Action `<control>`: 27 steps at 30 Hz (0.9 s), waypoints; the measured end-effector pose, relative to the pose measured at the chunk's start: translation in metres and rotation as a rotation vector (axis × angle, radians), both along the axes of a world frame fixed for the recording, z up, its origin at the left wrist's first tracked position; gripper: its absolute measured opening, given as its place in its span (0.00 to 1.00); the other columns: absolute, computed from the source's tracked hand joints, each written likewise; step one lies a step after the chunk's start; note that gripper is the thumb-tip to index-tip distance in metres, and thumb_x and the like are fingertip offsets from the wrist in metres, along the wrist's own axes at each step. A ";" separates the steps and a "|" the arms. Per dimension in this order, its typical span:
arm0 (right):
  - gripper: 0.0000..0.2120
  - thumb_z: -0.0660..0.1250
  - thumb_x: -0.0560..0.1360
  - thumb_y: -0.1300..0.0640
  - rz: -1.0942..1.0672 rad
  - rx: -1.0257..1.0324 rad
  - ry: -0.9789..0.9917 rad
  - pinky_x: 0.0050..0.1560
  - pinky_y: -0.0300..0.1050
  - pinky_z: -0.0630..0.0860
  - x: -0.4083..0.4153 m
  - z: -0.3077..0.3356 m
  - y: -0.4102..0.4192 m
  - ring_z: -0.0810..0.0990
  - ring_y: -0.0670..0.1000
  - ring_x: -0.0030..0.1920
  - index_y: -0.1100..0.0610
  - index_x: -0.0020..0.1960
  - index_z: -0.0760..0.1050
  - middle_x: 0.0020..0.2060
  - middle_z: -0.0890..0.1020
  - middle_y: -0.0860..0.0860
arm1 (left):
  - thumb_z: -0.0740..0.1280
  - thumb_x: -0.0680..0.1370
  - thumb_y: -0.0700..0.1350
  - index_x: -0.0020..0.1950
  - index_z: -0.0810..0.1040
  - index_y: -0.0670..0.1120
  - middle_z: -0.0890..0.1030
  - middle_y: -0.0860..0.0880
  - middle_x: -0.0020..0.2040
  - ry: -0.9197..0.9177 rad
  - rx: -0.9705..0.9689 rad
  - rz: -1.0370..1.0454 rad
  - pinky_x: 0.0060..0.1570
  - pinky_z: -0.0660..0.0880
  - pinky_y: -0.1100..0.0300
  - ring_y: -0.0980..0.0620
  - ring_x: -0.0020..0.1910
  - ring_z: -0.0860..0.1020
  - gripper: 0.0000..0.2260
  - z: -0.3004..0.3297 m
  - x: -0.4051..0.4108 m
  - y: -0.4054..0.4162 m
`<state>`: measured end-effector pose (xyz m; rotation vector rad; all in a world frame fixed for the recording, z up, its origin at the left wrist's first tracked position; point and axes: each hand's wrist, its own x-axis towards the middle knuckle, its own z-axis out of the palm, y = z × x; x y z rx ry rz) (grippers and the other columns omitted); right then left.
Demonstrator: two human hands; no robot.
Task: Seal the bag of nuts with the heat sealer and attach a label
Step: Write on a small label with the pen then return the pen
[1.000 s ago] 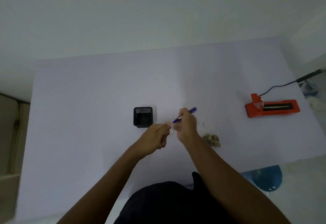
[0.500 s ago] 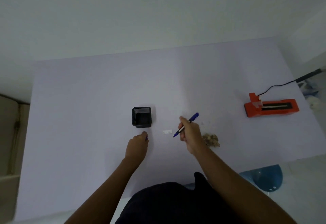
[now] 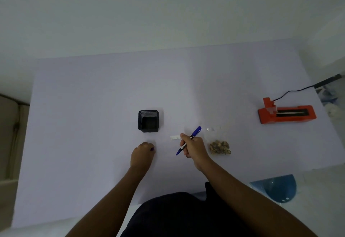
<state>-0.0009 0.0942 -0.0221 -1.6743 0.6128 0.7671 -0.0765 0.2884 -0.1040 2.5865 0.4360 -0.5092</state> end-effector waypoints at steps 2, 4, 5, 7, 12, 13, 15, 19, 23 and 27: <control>0.19 0.67 0.79 0.51 0.004 0.005 -0.001 0.25 0.39 0.67 -0.001 -0.002 -0.002 0.70 0.48 0.20 0.60 0.34 0.78 0.21 0.73 0.53 | 0.65 0.78 0.41 0.45 0.83 0.41 0.81 0.45 0.43 -0.006 -0.024 0.019 0.39 0.77 0.58 0.47 0.38 0.79 0.07 -0.001 0.001 0.000; 0.19 0.68 0.79 0.51 -0.003 0.007 -0.003 0.25 0.39 0.67 -0.002 -0.005 -0.004 0.70 0.48 0.21 0.60 0.33 0.78 0.21 0.73 0.53 | 0.66 0.78 0.40 0.46 0.83 0.40 0.81 0.44 0.44 -0.004 -0.037 0.028 0.40 0.77 0.56 0.46 0.39 0.80 0.07 -0.002 0.001 -0.001; 0.19 0.68 0.79 0.51 -0.013 0.005 -0.009 0.25 0.39 0.67 -0.002 -0.006 -0.005 0.70 0.49 0.21 0.60 0.33 0.78 0.21 0.73 0.53 | 0.66 0.77 0.40 0.47 0.82 0.40 0.81 0.43 0.45 -0.006 -0.038 0.031 0.41 0.77 0.56 0.45 0.41 0.80 0.06 -0.002 0.001 -0.001; 0.19 0.68 0.80 0.52 -0.048 0.003 -0.034 0.25 0.40 0.68 0.000 -0.007 -0.009 0.72 0.49 0.21 0.61 0.33 0.79 0.21 0.74 0.53 | 0.70 0.76 0.43 0.55 0.81 0.40 0.81 0.43 0.50 -0.040 -0.041 0.043 0.45 0.78 0.55 0.44 0.47 0.80 0.10 0.000 0.000 -0.003; 0.17 0.66 0.81 0.53 -0.164 0.061 -0.079 0.23 0.39 0.70 0.008 -0.009 -0.016 0.75 0.50 0.22 0.65 0.44 0.83 0.27 0.81 0.57 | 0.71 0.76 0.48 0.66 0.76 0.41 0.79 0.42 0.60 -0.193 -0.087 0.059 0.56 0.78 0.50 0.43 0.59 0.77 0.21 0.010 0.014 -0.026; 0.16 0.66 0.81 0.52 -0.163 0.065 -0.087 0.23 0.39 0.69 0.010 -0.011 -0.017 0.76 0.50 0.23 0.64 0.46 0.83 0.30 0.84 0.57 | 0.71 0.77 0.48 0.66 0.76 0.41 0.79 0.42 0.60 -0.209 -0.092 0.036 0.56 0.78 0.50 0.43 0.59 0.77 0.19 0.011 0.020 -0.033; 0.14 0.65 0.82 0.51 -0.129 0.054 -0.122 0.24 0.40 0.69 0.013 -0.014 -0.019 0.79 0.50 0.25 0.60 0.48 0.84 0.34 0.86 0.55 | 0.70 0.78 0.46 0.64 0.78 0.43 0.81 0.42 0.57 -0.212 -0.076 -0.034 0.54 0.79 0.50 0.43 0.56 0.78 0.17 0.012 0.035 -0.046; 0.16 0.66 0.81 0.51 -0.052 0.010 -0.202 0.27 0.40 0.70 0.015 -0.023 -0.019 0.74 0.47 0.27 0.62 0.43 0.82 0.28 0.77 0.53 | 0.70 0.77 0.44 0.62 0.78 0.45 0.80 0.44 0.52 -0.139 0.007 -0.141 0.47 0.80 0.51 0.44 0.50 0.79 0.14 0.001 0.056 -0.055; 0.19 0.64 0.82 0.48 -0.021 -0.026 -0.220 0.29 0.39 0.71 0.019 -0.034 -0.010 0.74 0.45 0.27 0.59 0.41 0.83 0.27 0.76 0.50 | 0.70 0.77 0.44 0.48 0.80 0.47 0.77 0.48 0.43 -0.096 0.079 -0.189 0.35 0.79 0.55 0.49 0.39 0.76 0.02 -0.006 0.058 -0.053; 0.15 0.62 0.82 0.46 0.091 -0.069 -0.224 0.36 0.40 0.77 0.023 -0.047 0.008 0.81 0.46 0.35 0.55 0.49 0.81 0.42 0.86 0.52 | 0.71 0.76 0.43 0.44 0.81 0.47 0.78 0.49 0.42 -0.104 0.071 -0.208 0.38 0.78 0.58 0.51 0.41 0.76 0.02 -0.004 0.052 -0.055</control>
